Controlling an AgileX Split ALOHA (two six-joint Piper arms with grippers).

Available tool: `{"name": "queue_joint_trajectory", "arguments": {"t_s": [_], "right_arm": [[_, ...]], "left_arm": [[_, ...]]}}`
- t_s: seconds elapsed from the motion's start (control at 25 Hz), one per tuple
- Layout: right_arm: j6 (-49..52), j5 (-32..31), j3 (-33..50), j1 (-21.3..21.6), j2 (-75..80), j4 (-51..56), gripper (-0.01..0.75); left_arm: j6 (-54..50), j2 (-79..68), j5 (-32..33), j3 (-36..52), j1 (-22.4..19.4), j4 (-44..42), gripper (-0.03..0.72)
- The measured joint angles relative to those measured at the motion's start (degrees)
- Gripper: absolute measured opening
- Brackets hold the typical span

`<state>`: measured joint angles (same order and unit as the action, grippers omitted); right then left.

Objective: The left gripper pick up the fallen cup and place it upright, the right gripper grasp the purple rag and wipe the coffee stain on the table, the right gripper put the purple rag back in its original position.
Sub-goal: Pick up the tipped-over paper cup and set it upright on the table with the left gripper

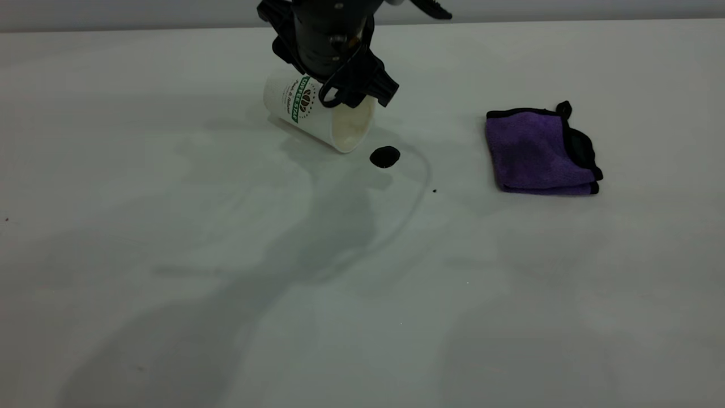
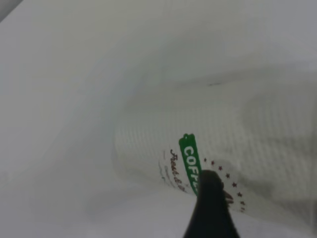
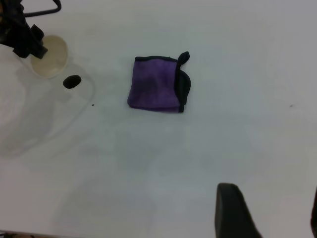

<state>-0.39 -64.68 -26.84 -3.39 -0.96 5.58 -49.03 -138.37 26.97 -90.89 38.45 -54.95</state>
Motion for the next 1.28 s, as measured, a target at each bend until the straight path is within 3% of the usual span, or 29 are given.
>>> {"name": "queue_joint_trajectory", "arguments": {"t_s": [0.48,0.64,0.92,1.12,1.28], "right_arm": [[0.00,0.00,0.00,0.00,0.00,0.00,0.419],[0.00,-0.03,0.00,0.00,0.00,0.05,0.419],[0.00,-0.03,0.00,0.00,0.00,0.05,0.419],[0.00,-0.03,0.00,0.00,0.00,0.05,0.419],[0.00,-0.03,0.00,0.00,0.00,0.05,0.419]], "left_arm": [[-8.94,-4.12,2.48,-0.13,0.00,-10.67,0.564],[-11.80,-4.80,3.42,-0.13,0.00,-13.03,0.448],[-12.92,-4.53,9.75,-0.52,0.00,-14.49,0.051],[-0.05,-0.41,12.78,-0.52,-0.63,-8.25,0.000],[16.43,5.95,12.09,-0.52,-4.48,5.81,0.000]]}}
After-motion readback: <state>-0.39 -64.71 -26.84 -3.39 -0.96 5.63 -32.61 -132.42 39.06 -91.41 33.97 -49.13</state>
